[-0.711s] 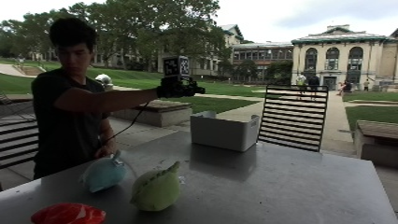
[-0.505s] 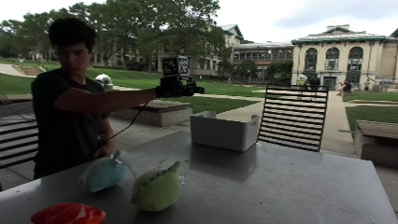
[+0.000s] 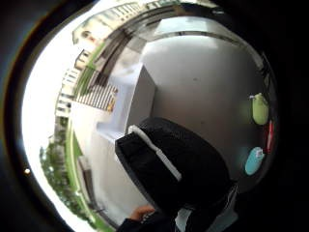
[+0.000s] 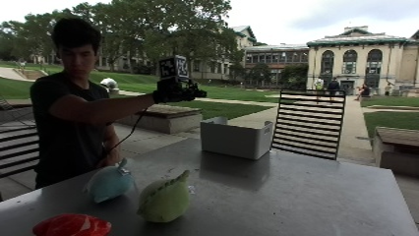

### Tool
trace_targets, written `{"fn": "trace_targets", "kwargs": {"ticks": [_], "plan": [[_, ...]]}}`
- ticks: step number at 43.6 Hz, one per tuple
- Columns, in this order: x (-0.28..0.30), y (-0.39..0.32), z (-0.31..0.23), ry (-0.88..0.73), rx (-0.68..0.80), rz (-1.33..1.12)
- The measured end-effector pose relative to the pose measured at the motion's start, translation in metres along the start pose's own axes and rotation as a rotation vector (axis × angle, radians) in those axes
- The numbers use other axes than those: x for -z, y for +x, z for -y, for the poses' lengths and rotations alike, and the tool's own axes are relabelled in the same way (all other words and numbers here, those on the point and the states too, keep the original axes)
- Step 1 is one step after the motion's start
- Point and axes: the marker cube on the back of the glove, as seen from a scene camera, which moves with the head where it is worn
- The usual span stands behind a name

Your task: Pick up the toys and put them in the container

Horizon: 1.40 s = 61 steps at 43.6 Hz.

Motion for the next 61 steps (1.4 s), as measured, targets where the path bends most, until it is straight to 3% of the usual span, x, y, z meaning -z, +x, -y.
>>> {"fn": "trace_targets", "kwargs": {"ticks": [30, 61], "plan": [[-0.074, 0.225, -0.084, -0.038, -0.172, -0.017], [-0.209, 0.286, -0.164, -0.204, -0.276, 0.060]]}}
